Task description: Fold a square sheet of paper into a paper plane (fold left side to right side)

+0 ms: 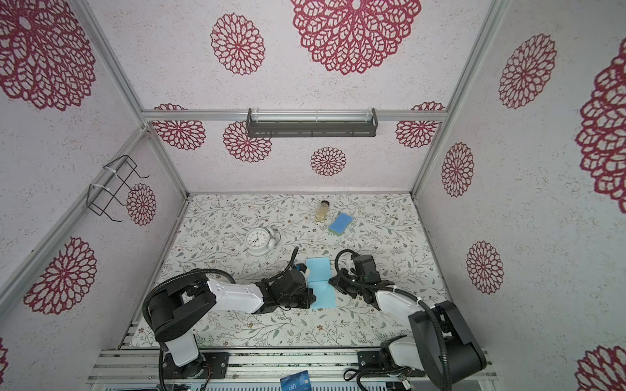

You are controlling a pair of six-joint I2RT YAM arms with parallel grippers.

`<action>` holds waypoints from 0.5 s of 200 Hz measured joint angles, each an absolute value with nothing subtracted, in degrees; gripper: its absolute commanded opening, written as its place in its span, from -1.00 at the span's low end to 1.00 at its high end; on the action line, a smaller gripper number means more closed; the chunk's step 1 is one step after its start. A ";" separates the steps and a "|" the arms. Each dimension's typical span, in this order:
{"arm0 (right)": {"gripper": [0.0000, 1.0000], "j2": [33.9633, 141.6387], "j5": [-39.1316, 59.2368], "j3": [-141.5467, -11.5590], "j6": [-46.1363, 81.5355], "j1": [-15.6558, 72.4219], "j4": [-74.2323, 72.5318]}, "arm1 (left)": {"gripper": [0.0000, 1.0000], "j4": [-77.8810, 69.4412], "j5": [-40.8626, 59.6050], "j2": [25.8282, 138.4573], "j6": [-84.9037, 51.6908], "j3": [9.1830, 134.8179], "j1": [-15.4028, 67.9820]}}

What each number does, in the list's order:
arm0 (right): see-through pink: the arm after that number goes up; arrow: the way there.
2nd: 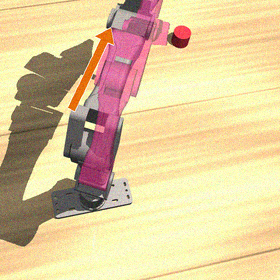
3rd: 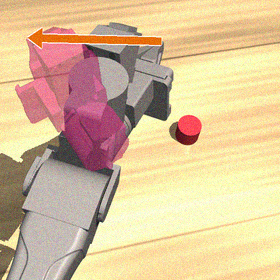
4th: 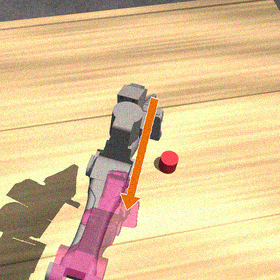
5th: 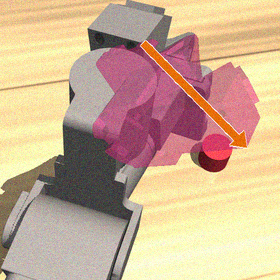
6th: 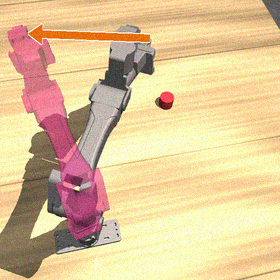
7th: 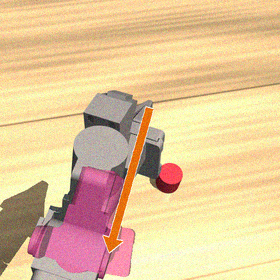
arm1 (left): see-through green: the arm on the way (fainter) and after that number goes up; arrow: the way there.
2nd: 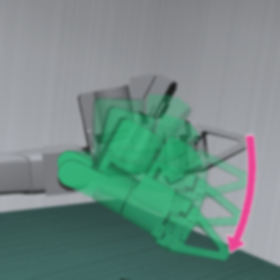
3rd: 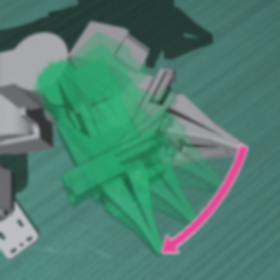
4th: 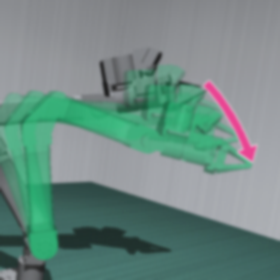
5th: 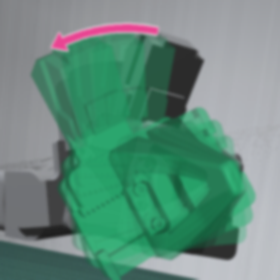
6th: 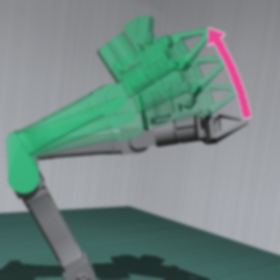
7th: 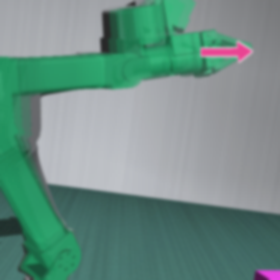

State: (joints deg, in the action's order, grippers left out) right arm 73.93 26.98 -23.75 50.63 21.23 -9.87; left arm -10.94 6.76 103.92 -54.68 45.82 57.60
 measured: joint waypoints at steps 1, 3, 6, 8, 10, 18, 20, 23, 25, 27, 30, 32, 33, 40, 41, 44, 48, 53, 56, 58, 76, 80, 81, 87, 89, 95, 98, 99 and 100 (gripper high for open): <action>-1.00 73.93 26.98 -23.75 50.63 21.34 -9.89 | -1.00 -10.94 6.76 103.92 -54.65 45.82 57.63; -1.00 74.00 26.94 -23.75 50.70 21.74 -9.93 | -1.00 -10.92 6.74 103.92 -54.68 45.82 57.63; -1.00 74.15 26.92 -23.75 50.92 22.28 -10.02 | -1.00 -10.94 6.76 103.94 -54.65 45.84 57.63; -1.00 74.24 26.87 -23.75 50.94 22.65 -10.09 | -1.00 -10.92 6.76 103.94 -54.65 45.84 57.63; -1.00 74.35 26.81 -23.75 51.03 22.96 -10.17 | -1.00 -10.92 6.79 103.96 -54.65 45.87 57.65; -1.00 74.91 26.74 -23.75 51.07 23.92 -10.55 | -1.00 -10.90 6.79 104.01 -54.65 45.98 57.71; -1.00 75.16 26.70 -23.75 51.09 24.16 -10.66 | -1.00 -10.90 6.79 104.03 -54.65 45.98 57.74; -1.00 75.40 26.52 -23.75 51.09 24.36 -10.76 | -1.00 -10.92 6.81 104.07 -54.65 46.02 57.74; -1.00 75.61 26.41 -23.75 51.09 24.51 -10.85 | -1.00 -10.92 6.81 104.09 -54.68 46.04 57.78; -1.00 75.85 26.35 -23.75 51.09 24.62 -10.96 | -1.00 -10.92 6.79 104.12 -54.65 46.06 57.80; -1.00 76.14 26.24 -23.75 51.11 24.73 -11.07 | -1.00 -10.92 6.79 104.16 -54.68 46.11 57.84; -1.00 76.40 26.11 -23.75 51.11 24.80 -11.16 | -1.00 -10.92 6.81 104.16 -54.65 46.13 57.84; -1.00 76.58 26.04 -23.75 51.11 24.82 -11.20 | -1.00 -10.92 6.81 104.18 -54.68 46.15 57.84; -1.00 77.38 25.78 -23.75 51.09 24.91 -11.53 | -1.00 -10.92 6.81 104.22 -54.65 46.22 57.91; -1.00 77.54 25.74 -23.75 51.09 24.91 -11.60 | -1.00 -10.90 6.81 104.22 -54.68 46.22 57.93; -1.00 77.89 25.54 -23.75 51.07 24.91 -11.73 | -1.00 -10.90 6.79 104.27 -54.65 46.24 57.95; -1.00 78.32 25.43 -23.75 51.07 24.91 -11.90 | -1.00 -10.92 6.81 104.27 -54.68 46.26 57.98; -1.00 78.89 25.23 -23.75 51.03 24.91 -12.03 | -1.00 -10.90 6.79 104.29 -54.68 46.30 58.00; -1.00 79.18 25.04 -23.75 51.03 24.91 -12.12 | -1.00 -10.90 6.81 104.29 -54.65 46.33 58.00; -1.00 79.40 24.86 -23.75 51.00 24.88 -12.16 | -1.00 -10.85 6.81 104.29 -54.68 46.35 58.00; -1.00 80.99 23.92 -23.66 50.89 24.84 -12.51 | -1.00 -10.85 6.79 104.29 -54.65 46.35 58.02; -1.00 81.28 23.88 -23.59 50.85 24.80 -12.67 | -1.00 -10.83 6.79 104.29 -54.68 46.35 58.02; -1.00 81.32 23.88 -23.57 50.85 24.77 -12.71 | -1.00 -10.83 6.79 104.29 -54.68 46.35 58.02; -1.00 81.62 23.99 -23.35 50.81 24.49 -13.37 | -1.00 -10.83 6.79 104.29 -54.68 46.35 58.02; -1.00 81.67 24.01 -23.29 50.81 24.43 -13.54 | -1.00 -10.83 6.79 104.29 -54.68 46.35 58.02; -1.00 81.78 24.03 -23.16 50.76 24.12 -14.02 | -1.00 -10.83 6.76 104.29 -54.68 46.35 58.04; -1.00 81.80 24.01 -23.07 50.74 23.94 -14.28 | -1.00 -10.83 6.76 104.29 -54.68 46.35 58.04; -1.00 81.82 24.01 -23.03 50.74 23.88 -14.37 | -1.00 -10.83 6.76 104.29 -54.68 46.35 58.04; -1.00 81.82 24.01 -22.96 50.72 23.75 -14.55 | -1.00 -10.83 6.76 104.29 -54.68 46.35 58.04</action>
